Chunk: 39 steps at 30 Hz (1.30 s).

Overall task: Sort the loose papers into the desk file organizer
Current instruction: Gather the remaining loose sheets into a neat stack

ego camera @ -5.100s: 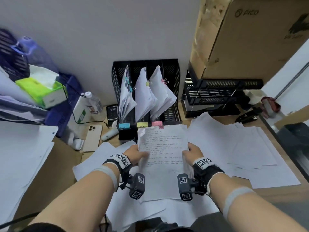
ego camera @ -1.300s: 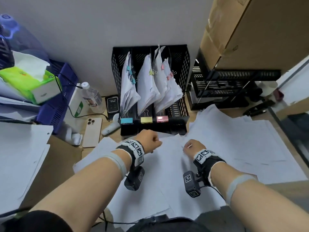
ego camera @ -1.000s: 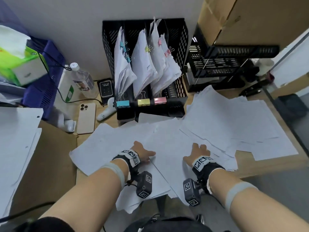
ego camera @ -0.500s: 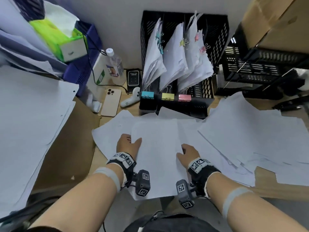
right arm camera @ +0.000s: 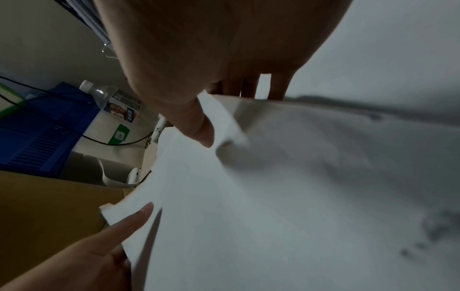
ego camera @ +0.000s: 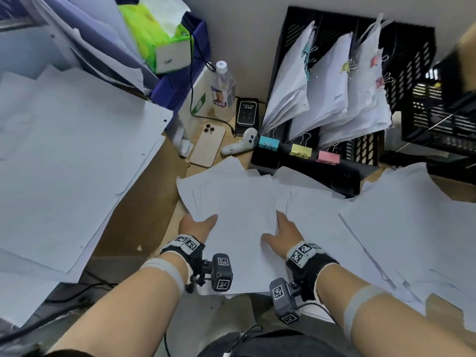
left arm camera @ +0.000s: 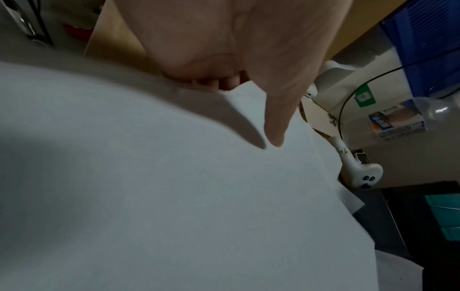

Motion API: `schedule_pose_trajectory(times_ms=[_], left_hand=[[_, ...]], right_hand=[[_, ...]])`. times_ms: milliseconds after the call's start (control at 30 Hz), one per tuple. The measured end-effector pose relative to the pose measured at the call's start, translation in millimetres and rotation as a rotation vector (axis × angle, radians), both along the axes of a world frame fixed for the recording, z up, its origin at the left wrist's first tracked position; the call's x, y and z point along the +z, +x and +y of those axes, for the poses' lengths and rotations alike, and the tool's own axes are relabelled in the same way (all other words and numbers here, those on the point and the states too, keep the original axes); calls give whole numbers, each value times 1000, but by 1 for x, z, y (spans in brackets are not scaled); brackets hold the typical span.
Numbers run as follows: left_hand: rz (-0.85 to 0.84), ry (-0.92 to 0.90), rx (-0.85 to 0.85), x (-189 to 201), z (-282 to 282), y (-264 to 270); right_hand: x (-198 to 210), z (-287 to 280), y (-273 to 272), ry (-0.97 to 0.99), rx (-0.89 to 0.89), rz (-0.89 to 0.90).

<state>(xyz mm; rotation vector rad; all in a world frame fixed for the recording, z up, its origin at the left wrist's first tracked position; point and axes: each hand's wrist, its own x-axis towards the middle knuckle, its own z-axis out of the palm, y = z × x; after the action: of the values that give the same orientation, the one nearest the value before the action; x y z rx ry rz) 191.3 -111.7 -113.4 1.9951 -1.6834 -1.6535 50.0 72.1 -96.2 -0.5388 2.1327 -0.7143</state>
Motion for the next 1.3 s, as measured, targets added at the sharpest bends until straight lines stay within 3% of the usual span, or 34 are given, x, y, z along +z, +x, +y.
schedule_pose_trajectory(times_ms=[300, 467, 733, 933, 1100, 1300], left_hand=[[124, -1, -73, 6, -4, 3], [111, -67, -106, 6, -7, 6], [170, -283, -101, 67, -23, 15], [190, -382, -131, 108, -21, 19], [201, -343, -181, 118, -7, 5], [170, -234, -380, 79, 35, -34]], right_hand=[[-7, -6, -2, -69, -102, -121], [-10, -4, -10, -137, -181, -141], [-6, -3, -18, -73, -196, -82], [7, -14, -21, -164, -241, -247], [36, -8, -26, -401, -265, -432], [40, 54, -36, -244, -275, -167]])
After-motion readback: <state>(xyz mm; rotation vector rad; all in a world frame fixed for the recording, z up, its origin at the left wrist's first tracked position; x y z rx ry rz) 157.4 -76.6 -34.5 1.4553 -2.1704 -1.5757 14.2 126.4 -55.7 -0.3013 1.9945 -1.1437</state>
